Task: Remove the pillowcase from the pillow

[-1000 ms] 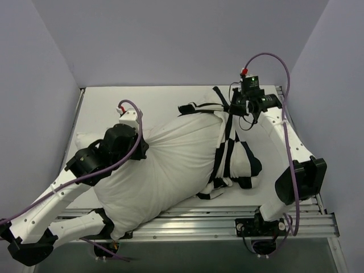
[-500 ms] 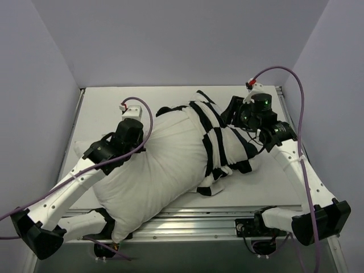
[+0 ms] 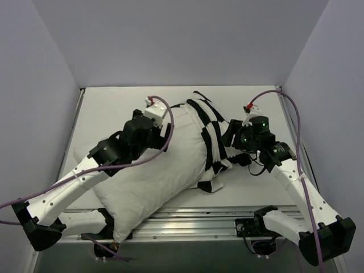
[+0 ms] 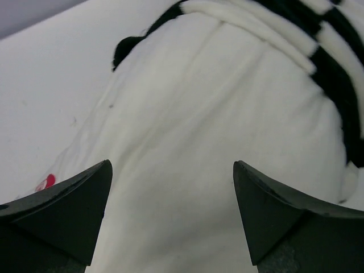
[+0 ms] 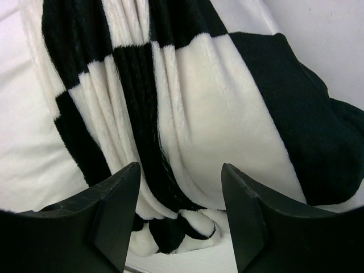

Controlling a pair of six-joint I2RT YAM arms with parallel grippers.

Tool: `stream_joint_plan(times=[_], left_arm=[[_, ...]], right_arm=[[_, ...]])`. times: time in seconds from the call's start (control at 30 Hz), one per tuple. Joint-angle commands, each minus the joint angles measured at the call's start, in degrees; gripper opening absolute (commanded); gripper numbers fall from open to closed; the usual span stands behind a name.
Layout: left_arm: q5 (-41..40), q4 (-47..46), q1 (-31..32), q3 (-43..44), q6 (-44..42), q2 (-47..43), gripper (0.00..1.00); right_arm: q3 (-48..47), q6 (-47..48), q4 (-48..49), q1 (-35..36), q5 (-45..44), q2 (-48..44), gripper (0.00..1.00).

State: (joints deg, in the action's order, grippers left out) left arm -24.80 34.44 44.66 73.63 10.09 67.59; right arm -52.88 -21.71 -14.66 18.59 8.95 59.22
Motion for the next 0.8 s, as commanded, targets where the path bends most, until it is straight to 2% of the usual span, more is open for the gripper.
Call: stream_joint_plan(times=[0.0, 0.13, 0.23, 0.33, 0.53, 0.67, 0.73, 0.77], left_arm=[[1.1, -4.7, 12.6, -1.2, -13.1, -2.5, 0.94], [-1.2, -4.6, 20.4, -4.2, -13.9, -0.5, 0.94], [-5.0, -4.7, 23.6, -5.4, -12.6, 3.5, 0.94], [-4.9, -5.6, 25.1, -6.6, -10.8, 7.6, 0.94], [-4.7, -10.3, 25.4, -9.3, -5.5, 14.1, 0.94], [-2.5, -12.3, 23.2, -12.2, -2.2, 17.2, 0.94], [-0.1, -13.8, 21.9, -14.2, -0.2, 17.6, 0.99], [0.5, -14.3, 20.7, -14.8, 0.5, 17.8, 0.85]], right_arm=[[0.4, -0.8, 1.1, 0.3, -1.1, -2.0, 0.56], [0.4, -0.5, 0.7, 0.2, -1.2, -2.4, 0.68], [0.1, -0.3, 0.2, 0.2, -1.5, -2.7, 0.77], [0.1, 0.2, -0.3, 0.3, -1.0, -3.0, 0.82], [0.3, 0.8, -0.6, 0.4, 0.1, -3.4, 0.86], [0.8, 1.1, -0.5, 0.5, 1.0, -3.4, 0.86], [1.1, 1.2, -0.3, 0.7, 1.6, -3.4, 0.86], [1.6, 1.3, -0.1, 1.2, 1.9, -3.1, 0.86]])
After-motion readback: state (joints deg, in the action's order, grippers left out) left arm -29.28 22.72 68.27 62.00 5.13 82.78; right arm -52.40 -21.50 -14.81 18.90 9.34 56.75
